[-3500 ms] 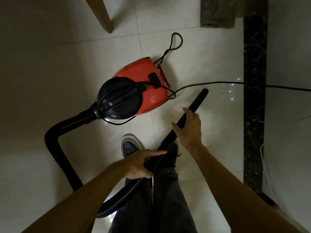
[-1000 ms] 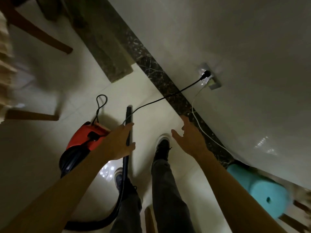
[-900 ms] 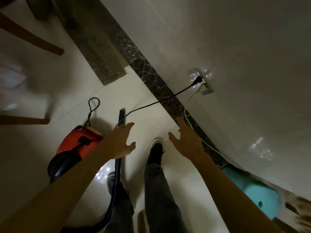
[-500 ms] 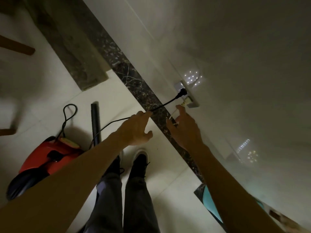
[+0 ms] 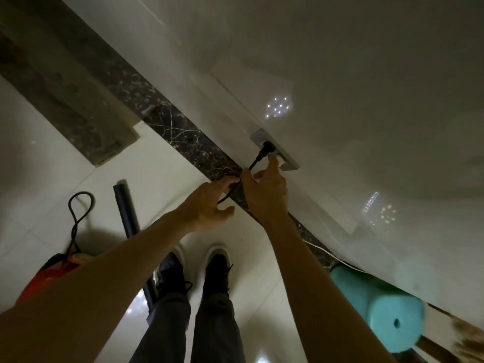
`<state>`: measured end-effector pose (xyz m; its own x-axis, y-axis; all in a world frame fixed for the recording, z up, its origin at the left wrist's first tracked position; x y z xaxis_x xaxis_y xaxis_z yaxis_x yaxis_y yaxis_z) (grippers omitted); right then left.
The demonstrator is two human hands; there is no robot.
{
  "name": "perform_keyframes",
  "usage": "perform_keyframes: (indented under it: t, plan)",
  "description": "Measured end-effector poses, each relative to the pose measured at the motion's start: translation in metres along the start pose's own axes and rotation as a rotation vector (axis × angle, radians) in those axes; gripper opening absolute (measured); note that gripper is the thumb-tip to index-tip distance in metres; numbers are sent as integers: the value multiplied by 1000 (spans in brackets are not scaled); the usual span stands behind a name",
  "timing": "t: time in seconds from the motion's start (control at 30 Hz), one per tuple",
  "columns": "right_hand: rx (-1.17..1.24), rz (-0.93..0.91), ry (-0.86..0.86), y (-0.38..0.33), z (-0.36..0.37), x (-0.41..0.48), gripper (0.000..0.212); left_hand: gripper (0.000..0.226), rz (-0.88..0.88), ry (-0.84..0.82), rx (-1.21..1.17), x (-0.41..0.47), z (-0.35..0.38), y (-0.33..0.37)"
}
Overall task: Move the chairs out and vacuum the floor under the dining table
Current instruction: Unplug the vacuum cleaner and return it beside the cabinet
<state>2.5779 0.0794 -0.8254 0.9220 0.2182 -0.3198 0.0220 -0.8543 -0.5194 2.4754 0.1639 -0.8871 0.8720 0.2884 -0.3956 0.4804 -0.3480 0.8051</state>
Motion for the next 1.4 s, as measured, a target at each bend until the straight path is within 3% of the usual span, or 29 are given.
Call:
perform_keyframes:
  t: [0.2, 0.5, 0.73, 1.03, 1.4]
  plan:
    - [127, 129, 129, 4, 13, 14, 51, 31, -62, 95, -186, 3, -4, 1]
    - [208, 239, 338, 6, 15, 32, 25, 33, -140, 113, -146, -29, -15, -23]
    - [234, 323, 434, 11, 24, 43, 22, 27, -187, 143, -140, -35, -17, -26]
    - [340, 188, 573, 16, 27, 46, 13, 24, -261, 244, -141, -41, -6, -22]
    - [351, 127, 641, 15, 27, 38, 14, 20, -333, 182, -255, -42, -12, -14]
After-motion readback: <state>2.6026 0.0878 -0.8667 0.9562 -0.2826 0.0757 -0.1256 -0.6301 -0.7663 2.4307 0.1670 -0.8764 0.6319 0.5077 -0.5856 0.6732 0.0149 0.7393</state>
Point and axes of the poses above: each hand's wrist, its own x-axis towards the middle knuckle, its own z-axis out of the palm, y = z × x, the point moved 6 cm from there along x, towards the middle knuckle, and after that the axes turned 11 degrees about y, right-handed, at the moved point
